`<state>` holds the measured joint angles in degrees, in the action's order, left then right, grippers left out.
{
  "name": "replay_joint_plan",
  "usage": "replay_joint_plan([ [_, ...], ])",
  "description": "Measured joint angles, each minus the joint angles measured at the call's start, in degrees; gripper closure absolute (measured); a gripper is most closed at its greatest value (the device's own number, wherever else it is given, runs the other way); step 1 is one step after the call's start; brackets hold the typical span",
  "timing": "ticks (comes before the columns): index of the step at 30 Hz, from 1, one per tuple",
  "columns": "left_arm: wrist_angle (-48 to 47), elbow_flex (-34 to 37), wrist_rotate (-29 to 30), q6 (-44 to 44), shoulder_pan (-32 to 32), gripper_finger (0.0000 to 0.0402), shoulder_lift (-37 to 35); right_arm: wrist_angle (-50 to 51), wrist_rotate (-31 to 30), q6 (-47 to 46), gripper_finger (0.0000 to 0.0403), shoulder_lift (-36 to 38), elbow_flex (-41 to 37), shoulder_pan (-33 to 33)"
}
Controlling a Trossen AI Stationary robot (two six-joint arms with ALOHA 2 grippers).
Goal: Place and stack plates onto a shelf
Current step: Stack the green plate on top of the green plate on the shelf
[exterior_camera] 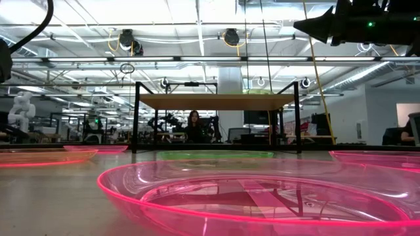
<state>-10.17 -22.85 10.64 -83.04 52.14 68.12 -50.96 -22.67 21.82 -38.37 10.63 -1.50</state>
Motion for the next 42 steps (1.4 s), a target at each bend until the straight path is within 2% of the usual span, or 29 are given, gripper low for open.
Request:
replay_joint_plan([
  [7,1.30,0.00,-0.03,2.04,-1.24,0.0400,-0.26,0.00,0.02,-0.02,0.0332,0.00,0.00,0.00],
  [12,1.01,0.00,-0.51,2.85,-2.78,0.0401,-4.12,-0.04,0.00,-0.04,0.0332,0.00,0.00,0.00],
  [23,-0.84,0.00,8.70,14.01,-9.52,0.0401,-16.84,-0.17,0.00,-0.09,0.0332,0.01,0.00,-0.01],
  [27,-0.83,-0.02,9.04,17.11,-12.96,0.0401,-19.40,-0.18,0.00,-0.09,0.0332,0.00,0.00,0.00],
  [31,-3.12,-0.04,6.38,17.62,-14.71,0.0401,-19.91,-0.17,0.00,-0.07,0.0332,0.02,0.00,0.00],
  [37,-11.24,-0.04,3.73,13.13,-14.40,0.0401,-18.95,0.14,0.00,-0.07,0.0332,0.02,0.00,-0.02],
  [42,-9.50,-1.69,6.23,25.61,-12.23,0.0401,-13.85,0.60,-0.45,-0.02,0.0332,0.02,-0.02,-0.02],
])
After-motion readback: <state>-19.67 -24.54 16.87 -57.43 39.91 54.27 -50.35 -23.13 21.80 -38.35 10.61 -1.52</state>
